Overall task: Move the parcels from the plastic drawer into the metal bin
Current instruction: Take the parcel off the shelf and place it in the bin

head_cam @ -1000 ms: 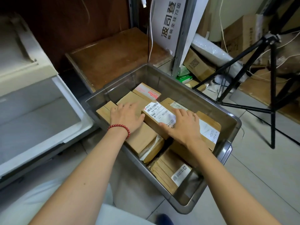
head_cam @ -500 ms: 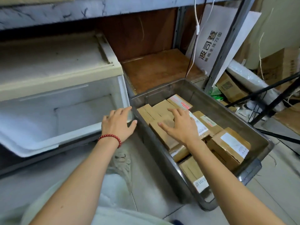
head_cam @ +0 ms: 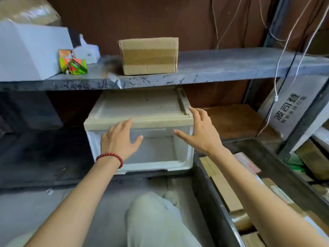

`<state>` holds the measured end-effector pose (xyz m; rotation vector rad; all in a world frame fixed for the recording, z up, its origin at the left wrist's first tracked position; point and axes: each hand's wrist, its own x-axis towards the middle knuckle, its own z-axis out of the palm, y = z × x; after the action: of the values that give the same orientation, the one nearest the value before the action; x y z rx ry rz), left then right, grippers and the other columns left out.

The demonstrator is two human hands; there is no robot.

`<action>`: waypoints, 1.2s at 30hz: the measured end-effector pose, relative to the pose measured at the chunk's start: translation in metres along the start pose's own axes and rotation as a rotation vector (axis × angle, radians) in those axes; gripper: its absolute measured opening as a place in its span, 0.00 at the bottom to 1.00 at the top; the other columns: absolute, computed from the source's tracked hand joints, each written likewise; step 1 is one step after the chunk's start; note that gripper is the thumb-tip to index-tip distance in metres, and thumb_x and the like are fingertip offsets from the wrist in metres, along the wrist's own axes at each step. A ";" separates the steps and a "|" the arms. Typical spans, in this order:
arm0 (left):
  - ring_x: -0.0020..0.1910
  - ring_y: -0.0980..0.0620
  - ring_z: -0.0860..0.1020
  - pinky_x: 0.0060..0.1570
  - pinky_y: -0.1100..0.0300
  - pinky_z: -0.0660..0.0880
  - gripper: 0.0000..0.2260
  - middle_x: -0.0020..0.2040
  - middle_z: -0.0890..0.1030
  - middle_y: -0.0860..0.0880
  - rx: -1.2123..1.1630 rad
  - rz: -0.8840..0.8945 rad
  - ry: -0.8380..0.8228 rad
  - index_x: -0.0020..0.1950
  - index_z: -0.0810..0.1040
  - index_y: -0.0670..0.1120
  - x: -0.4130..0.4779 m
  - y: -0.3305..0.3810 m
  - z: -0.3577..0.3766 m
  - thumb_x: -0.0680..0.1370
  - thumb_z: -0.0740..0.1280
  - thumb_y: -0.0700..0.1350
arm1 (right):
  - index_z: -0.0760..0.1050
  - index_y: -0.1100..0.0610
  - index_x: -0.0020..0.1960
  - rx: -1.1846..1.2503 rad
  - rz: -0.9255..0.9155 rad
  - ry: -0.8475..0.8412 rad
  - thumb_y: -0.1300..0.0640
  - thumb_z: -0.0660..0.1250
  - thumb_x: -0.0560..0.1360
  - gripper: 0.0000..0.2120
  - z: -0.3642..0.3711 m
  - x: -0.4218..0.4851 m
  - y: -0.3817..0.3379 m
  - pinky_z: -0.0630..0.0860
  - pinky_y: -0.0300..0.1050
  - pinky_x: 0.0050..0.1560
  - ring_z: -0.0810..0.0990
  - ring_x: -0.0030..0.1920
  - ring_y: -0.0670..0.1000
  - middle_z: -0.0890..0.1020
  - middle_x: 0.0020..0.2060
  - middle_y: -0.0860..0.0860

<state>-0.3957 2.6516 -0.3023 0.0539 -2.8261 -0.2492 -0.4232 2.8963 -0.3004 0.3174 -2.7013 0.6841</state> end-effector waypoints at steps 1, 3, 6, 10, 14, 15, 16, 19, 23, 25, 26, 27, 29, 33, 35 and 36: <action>0.69 0.44 0.65 0.61 0.48 0.67 0.29 0.71 0.68 0.48 0.013 -0.016 0.050 0.76 0.58 0.53 0.010 -0.005 -0.017 0.77 0.61 0.60 | 0.53 0.52 0.78 0.009 -0.034 0.023 0.32 0.65 0.71 0.44 -0.010 0.014 -0.012 0.73 0.54 0.63 0.65 0.70 0.54 0.60 0.73 0.52; 0.67 0.43 0.66 0.60 0.49 0.66 0.29 0.69 0.71 0.47 0.047 -0.046 0.182 0.74 0.62 0.52 0.033 -0.012 -0.049 0.76 0.62 0.61 | 0.52 0.51 0.78 0.028 -0.091 0.062 0.33 0.65 0.72 0.43 -0.030 0.045 -0.035 0.74 0.53 0.61 0.67 0.69 0.53 0.61 0.72 0.52; 0.65 0.42 0.67 0.58 0.49 0.67 0.30 0.67 0.72 0.46 0.084 -0.080 0.279 0.73 0.63 0.52 0.072 -0.014 -0.088 0.75 0.61 0.63 | 0.54 0.50 0.77 0.032 -0.170 0.135 0.33 0.64 0.72 0.41 -0.055 0.089 -0.064 0.76 0.54 0.57 0.69 0.66 0.53 0.63 0.71 0.52; 0.68 0.42 0.68 0.61 0.47 0.69 0.33 0.70 0.69 0.46 0.085 -0.065 0.234 0.75 0.59 0.51 0.119 -0.008 -0.115 0.75 0.62 0.65 | 0.54 0.52 0.76 -0.048 -0.135 0.155 0.34 0.66 0.71 0.42 -0.076 0.138 -0.082 0.74 0.56 0.59 0.66 0.68 0.57 0.61 0.71 0.54; 0.68 0.42 0.68 0.60 0.48 0.69 0.36 0.71 0.69 0.45 0.091 -0.079 0.215 0.76 0.56 0.50 0.158 0.005 -0.126 0.74 0.62 0.66 | 0.51 0.51 0.77 -0.075 -0.009 0.084 0.32 0.69 0.68 0.47 -0.089 0.177 -0.085 0.70 0.58 0.62 0.64 0.69 0.61 0.57 0.72 0.56; 0.69 0.42 0.67 0.60 0.48 0.69 0.38 0.71 0.68 0.45 0.090 -0.091 0.202 0.77 0.54 0.50 0.167 0.007 -0.129 0.74 0.61 0.67 | 0.50 0.51 0.77 -0.079 0.017 0.064 0.32 0.69 0.67 0.49 -0.091 0.186 -0.085 0.69 0.58 0.63 0.63 0.70 0.61 0.57 0.73 0.56; 0.70 0.42 0.66 0.60 0.48 0.69 0.39 0.72 0.67 0.45 0.092 -0.105 0.187 0.77 0.53 0.50 0.177 0.007 -0.131 0.74 0.61 0.68 | 0.49 0.51 0.77 -0.087 0.040 0.047 0.31 0.70 0.66 0.51 -0.093 0.194 -0.084 0.68 0.58 0.64 0.63 0.71 0.61 0.56 0.73 0.56; 0.71 0.42 0.65 0.63 0.46 0.67 0.44 0.73 0.66 0.44 0.109 -0.153 0.148 0.78 0.49 0.50 0.202 0.005 -0.138 0.71 0.60 0.72 | 0.45 0.51 0.78 -0.100 0.095 0.003 0.29 0.71 0.63 0.57 -0.096 0.218 -0.082 0.66 0.59 0.66 0.61 0.72 0.62 0.54 0.74 0.57; 0.71 0.43 0.66 0.64 0.44 0.67 0.52 0.73 0.66 0.44 0.084 -0.194 0.125 0.79 0.47 0.49 0.228 0.002 -0.144 0.65 0.56 0.78 | 0.40 0.53 0.79 -0.111 0.120 -0.005 0.26 0.70 0.59 0.63 -0.097 0.241 -0.082 0.66 0.58 0.67 0.62 0.72 0.62 0.54 0.75 0.58; 0.70 0.42 0.66 0.65 0.44 0.67 0.54 0.73 0.67 0.44 0.062 -0.215 0.116 0.79 0.47 0.49 0.236 0.003 -0.147 0.62 0.53 0.81 | 0.40 0.53 0.79 -0.086 0.122 0.006 0.24 0.68 0.59 0.64 -0.095 0.249 -0.084 0.66 0.59 0.67 0.63 0.72 0.62 0.55 0.76 0.58; 0.70 0.42 0.67 0.65 0.44 0.67 0.55 0.72 0.68 0.44 0.049 -0.231 0.099 0.79 0.47 0.48 0.239 0.004 -0.147 0.62 0.51 0.81 | 0.41 0.54 0.79 -0.031 0.147 0.007 0.23 0.67 0.59 0.64 -0.093 0.253 -0.084 0.66 0.59 0.67 0.63 0.72 0.62 0.55 0.76 0.58; 0.70 0.43 0.67 0.65 0.44 0.67 0.55 0.72 0.68 0.44 0.026 -0.252 0.075 0.79 0.48 0.48 0.241 0.005 -0.147 0.61 0.49 0.82 | 0.42 0.55 0.79 0.056 0.189 0.005 0.22 0.65 0.59 0.63 -0.091 0.256 -0.084 0.65 0.59 0.68 0.62 0.73 0.62 0.55 0.76 0.58; 0.69 0.42 0.69 0.65 0.45 0.67 0.55 0.72 0.69 0.43 -0.079 -0.291 0.007 0.78 0.54 0.47 0.245 0.009 -0.142 0.61 0.45 0.82 | 0.44 0.57 0.79 0.261 0.309 -0.021 0.23 0.63 0.62 0.60 -0.085 0.263 -0.083 0.64 0.59 0.69 0.62 0.73 0.62 0.56 0.76 0.59; 0.62 0.44 0.74 0.57 0.54 0.72 0.51 0.67 0.74 0.43 -0.309 -0.236 -0.056 0.73 0.66 0.44 0.248 0.010 -0.125 0.64 0.50 0.80 | 0.56 0.62 0.76 0.464 0.426 -0.099 0.32 0.63 0.72 0.46 -0.078 0.263 -0.082 0.71 0.54 0.65 0.68 0.69 0.60 0.66 0.72 0.59; 0.65 0.44 0.73 0.56 0.54 0.71 0.46 0.69 0.72 0.43 -0.403 -0.228 -0.032 0.73 0.65 0.42 0.245 0.007 -0.123 0.68 0.57 0.76 | 0.56 0.61 0.76 0.521 0.421 -0.074 0.33 0.64 0.71 0.45 -0.077 0.257 -0.082 0.72 0.56 0.64 0.70 0.68 0.60 0.67 0.71 0.59; 0.64 0.44 0.73 0.57 0.53 0.72 0.44 0.68 0.73 0.44 -0.443 -0.222 -0.013 0.72 0.66 0.42 0.241 0.006 -0.123 0.69 0.60 0.74 | 0.57 0.61 0.75 0.534 0.413 -0.064 0.33 0.65 0.71 0.45 -0.078 0.254 -0.083 0.73 0.57 0.64 0.70 0.67 0.60 0.68 0.70 0.58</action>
<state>-0.5888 2.6215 -0.1146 0.2689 -2.7062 -0.9177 -0.6120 2.8299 -0.1065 -0.1079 -2.6187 1.5406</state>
